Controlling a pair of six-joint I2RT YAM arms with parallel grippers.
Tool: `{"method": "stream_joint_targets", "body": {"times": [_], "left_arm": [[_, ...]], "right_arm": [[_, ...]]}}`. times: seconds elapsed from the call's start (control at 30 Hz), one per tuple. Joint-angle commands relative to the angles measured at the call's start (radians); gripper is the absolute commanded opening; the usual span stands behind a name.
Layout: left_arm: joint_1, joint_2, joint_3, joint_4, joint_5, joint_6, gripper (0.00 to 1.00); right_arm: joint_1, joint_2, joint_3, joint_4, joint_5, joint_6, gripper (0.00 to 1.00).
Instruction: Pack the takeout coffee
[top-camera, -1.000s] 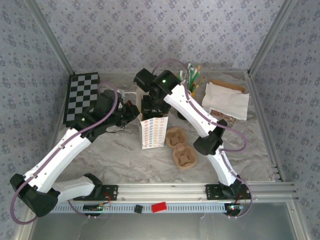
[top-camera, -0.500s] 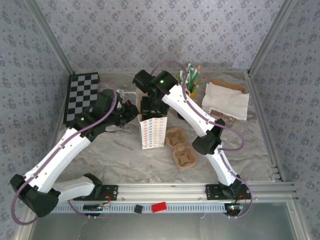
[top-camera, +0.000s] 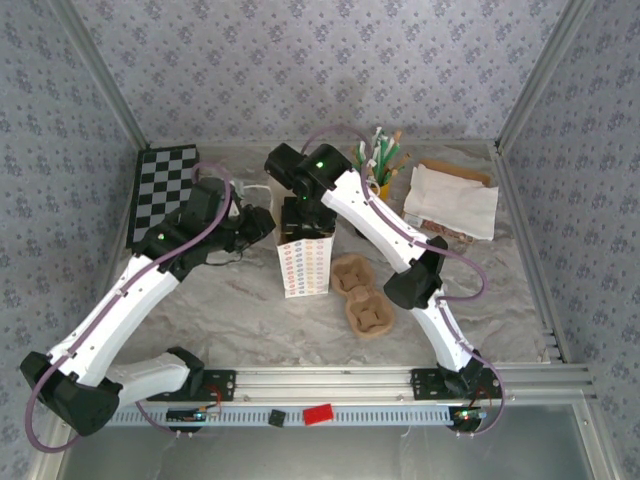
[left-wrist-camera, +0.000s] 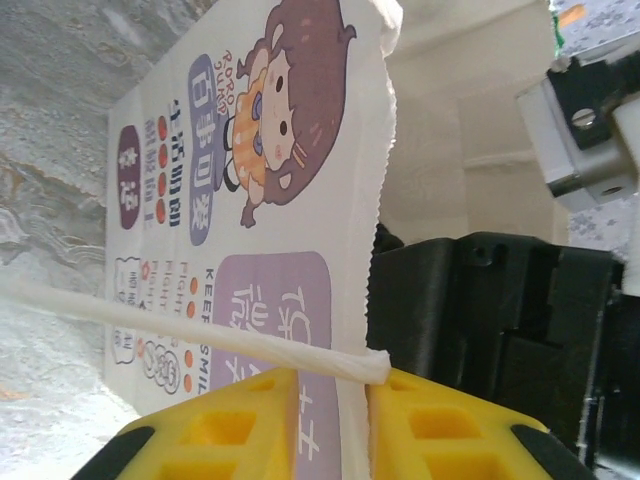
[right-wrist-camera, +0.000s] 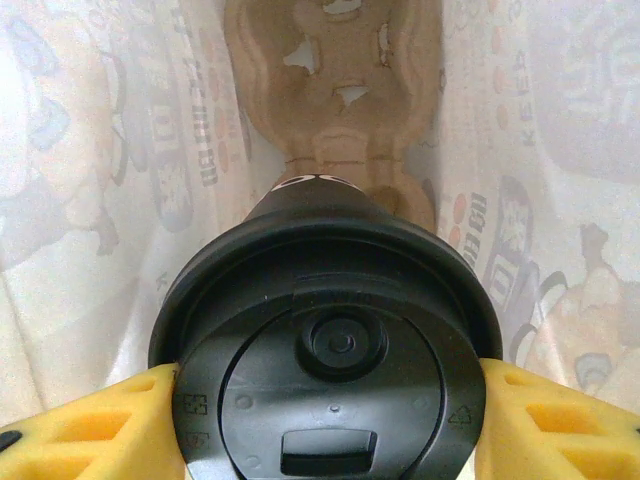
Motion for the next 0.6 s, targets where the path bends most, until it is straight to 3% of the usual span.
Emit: {"method": "stream_joint_targets", "body": {"times": [0.0,0.2,0.57], "left_arm": [[0.008,-0.01,0.064,-0.044,0.017,0.072,0.2],[0.006,0.014,0.065,-0.016,0.082,0.085,0.03],[0.001,0.014,0.062,-0.002,0.102,0.074,0.0]], "right_arm": [[0.013,0.008,0.001,-0.09,0.021,-0.001,0.57],[0.019,0.022,0.021,-0.092,0.014,-0.001,0.56],[0.029,0.045,0.03,-0.06,0.005,0.012,0.56]]}}
